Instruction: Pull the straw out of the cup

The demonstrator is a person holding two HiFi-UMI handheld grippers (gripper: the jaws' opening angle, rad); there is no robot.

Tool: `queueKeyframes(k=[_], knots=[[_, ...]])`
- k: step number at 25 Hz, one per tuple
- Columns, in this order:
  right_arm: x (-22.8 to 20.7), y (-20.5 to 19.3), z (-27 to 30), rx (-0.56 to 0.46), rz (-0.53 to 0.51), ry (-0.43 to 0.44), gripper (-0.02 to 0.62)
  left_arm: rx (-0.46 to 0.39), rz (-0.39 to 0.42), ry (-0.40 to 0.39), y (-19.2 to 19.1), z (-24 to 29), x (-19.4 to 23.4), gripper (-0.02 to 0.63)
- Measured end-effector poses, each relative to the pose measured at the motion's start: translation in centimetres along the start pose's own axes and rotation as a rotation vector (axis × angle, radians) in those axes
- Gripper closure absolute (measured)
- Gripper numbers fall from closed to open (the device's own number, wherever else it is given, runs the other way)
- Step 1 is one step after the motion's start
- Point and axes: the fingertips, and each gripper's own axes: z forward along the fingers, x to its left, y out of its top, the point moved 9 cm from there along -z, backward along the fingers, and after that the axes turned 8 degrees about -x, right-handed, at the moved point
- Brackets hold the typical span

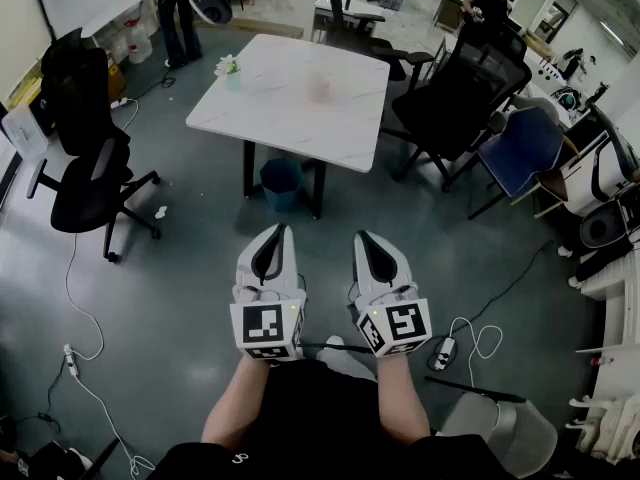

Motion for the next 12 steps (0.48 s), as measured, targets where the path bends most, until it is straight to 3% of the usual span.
queueKeyframes(k=[12], knots=[[-2.5,0.0,1.5,-0.026,0.017,-0.054,0.601,-0.002,-0.014,-0.014,-0.5,3.0,-0.2,0.604]])
